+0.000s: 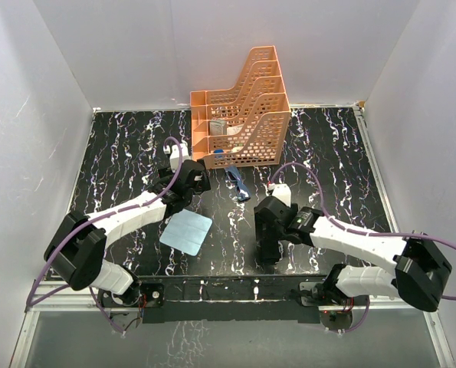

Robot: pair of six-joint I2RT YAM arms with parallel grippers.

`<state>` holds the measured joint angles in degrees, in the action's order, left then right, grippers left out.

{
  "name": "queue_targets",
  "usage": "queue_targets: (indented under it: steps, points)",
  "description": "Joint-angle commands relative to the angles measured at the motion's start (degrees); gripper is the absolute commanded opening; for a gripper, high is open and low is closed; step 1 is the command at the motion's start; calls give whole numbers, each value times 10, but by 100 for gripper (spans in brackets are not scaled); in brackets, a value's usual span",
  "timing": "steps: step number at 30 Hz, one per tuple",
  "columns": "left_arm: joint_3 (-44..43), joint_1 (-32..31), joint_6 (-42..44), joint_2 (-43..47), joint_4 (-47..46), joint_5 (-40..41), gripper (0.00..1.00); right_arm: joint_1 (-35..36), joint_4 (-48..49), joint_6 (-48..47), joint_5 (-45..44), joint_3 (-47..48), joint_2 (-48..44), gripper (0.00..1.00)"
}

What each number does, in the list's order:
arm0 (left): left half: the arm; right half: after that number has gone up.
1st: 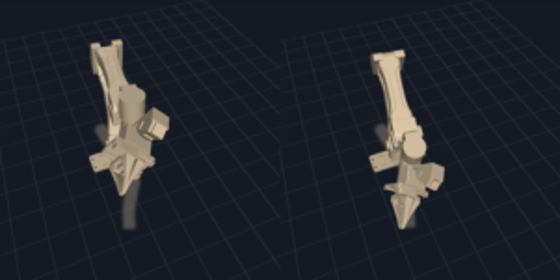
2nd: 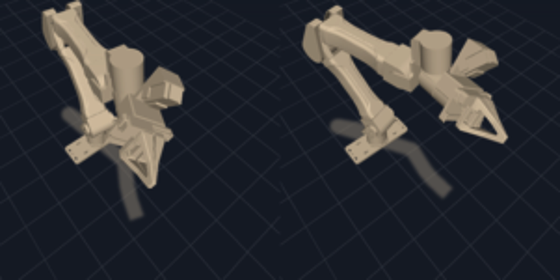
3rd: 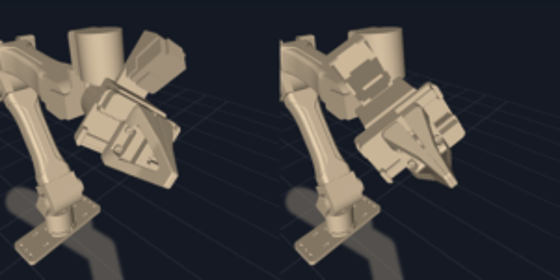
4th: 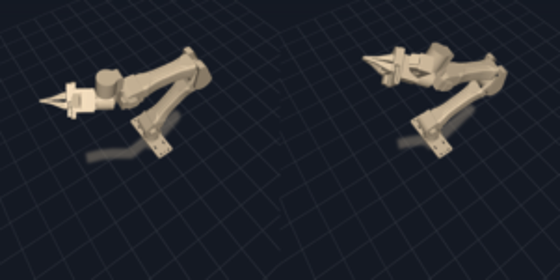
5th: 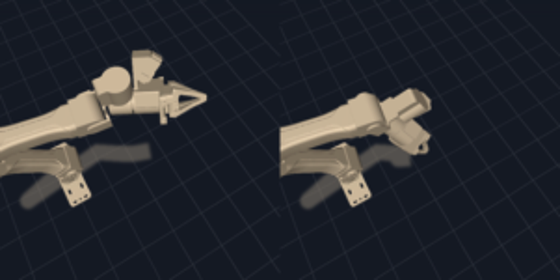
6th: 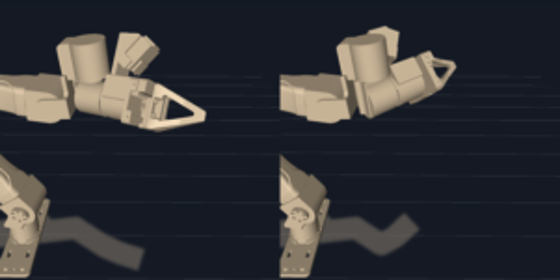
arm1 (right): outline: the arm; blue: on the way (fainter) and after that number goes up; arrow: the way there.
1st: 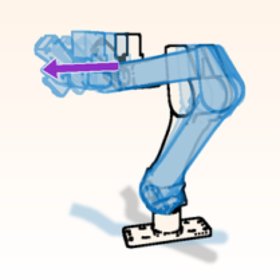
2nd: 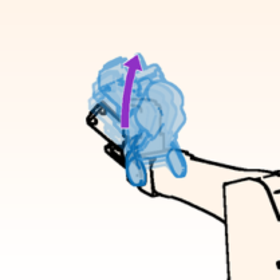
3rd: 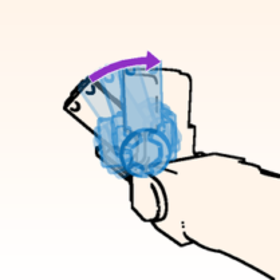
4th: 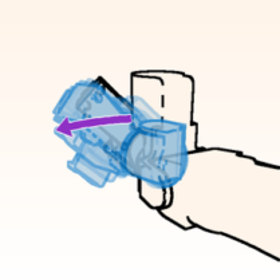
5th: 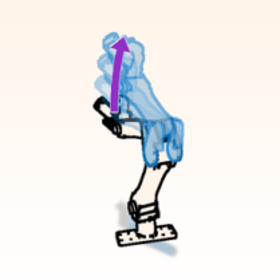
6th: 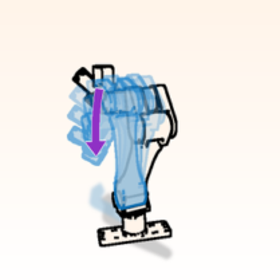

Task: Organize the sunglasses
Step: Move the sunglasses case to the center of the board.

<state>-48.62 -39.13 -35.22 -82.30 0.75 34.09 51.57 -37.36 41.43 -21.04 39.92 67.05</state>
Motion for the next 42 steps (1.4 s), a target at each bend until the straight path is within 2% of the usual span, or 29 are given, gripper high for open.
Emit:
queue_targets:
  steps: [1,5,8,13,26,32,42]
  points:
    - [7,-2,-7,6,10,-8,92,6,25,18,-9,-3,13,76]
    - [8,-2,-7,4,8,-9,92,7,37,18,-1,-11,25,72]
    - [7,-2,-7,0,7,-12,92,9,45,17,3,-11,36,61]
    - [4,-2,-7,-5,10,-15,92,10,62,12,12,-14,48,50]
    - [10,-2,-7,-6,6,-19,91,16,66,18,1,-12,37,49]
    - [11,-3,-7,-5,3,-20,91,16,113,5,8,-13,13,50]
    - [10,-2,-7,-4,5,-25,91,15,209,-33,-1,7,56,53]
